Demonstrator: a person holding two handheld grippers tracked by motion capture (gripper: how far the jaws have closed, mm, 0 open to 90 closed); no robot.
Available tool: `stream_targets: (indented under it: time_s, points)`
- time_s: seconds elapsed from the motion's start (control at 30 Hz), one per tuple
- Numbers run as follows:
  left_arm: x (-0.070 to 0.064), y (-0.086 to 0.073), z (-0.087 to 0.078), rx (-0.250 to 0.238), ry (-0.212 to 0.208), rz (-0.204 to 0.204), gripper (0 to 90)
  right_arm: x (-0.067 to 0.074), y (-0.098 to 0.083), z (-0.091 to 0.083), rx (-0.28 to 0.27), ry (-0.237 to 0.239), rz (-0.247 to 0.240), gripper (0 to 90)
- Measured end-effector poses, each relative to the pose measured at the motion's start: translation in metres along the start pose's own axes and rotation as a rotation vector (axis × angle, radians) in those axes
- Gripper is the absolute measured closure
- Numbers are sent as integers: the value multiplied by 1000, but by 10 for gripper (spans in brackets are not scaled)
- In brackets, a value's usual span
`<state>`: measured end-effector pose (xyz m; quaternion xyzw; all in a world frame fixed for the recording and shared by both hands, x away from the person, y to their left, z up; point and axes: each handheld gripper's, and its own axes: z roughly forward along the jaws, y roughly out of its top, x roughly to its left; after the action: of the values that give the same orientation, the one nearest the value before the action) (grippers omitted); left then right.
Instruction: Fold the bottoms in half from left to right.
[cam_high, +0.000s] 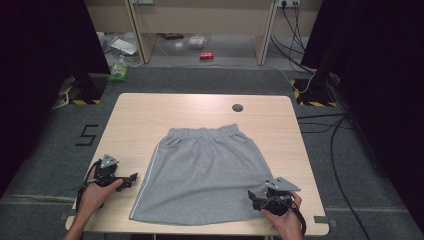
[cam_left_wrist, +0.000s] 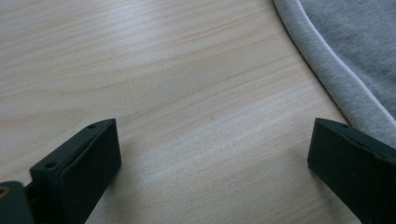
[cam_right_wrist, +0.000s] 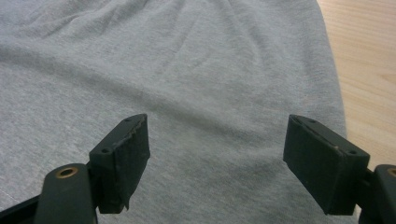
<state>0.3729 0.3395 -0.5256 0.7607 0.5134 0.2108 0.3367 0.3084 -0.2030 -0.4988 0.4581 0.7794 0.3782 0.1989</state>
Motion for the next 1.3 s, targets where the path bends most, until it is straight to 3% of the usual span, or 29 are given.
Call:
stream_targets:
  time_s: [0.5,0.57,0.63,0.7,0.73,0.9,0.97,1.07,1.2,1.3]
  points:
    - [0,0,0,-1,1,-1,21,3,2,2,-1,7,7,241]
    - [1,0,-1,-12,1,-10,37,5,2,2,-9,10,9,244]
    - [2,0,-1,-19,5,-13,114,5,3,1,-16,12,7,246]
    - [4,2,-3,-30,-3,-37,153,6,3,1,-17,13,10,246]
    - [6,4,-4,-53,-36,-83,150,6,3,1,-22,14,16,247]
    - [4,14,-6,-85,-49,-99,175,6,5,1,-30,13,19,249]
    - [2,22,-3,-99,-85,-121,200,7,5,2,-33,11,22,249]
    - [1,27,1,-103,-116,-132,236,9,6,3,-34,13,29,249]
    - [2,36,6,-109,-121,-143,278,10,7,5,-30,17,27,249]
    - [1,51,13,-111,-141,-144,326,9,7,5,-31,17,30,249]
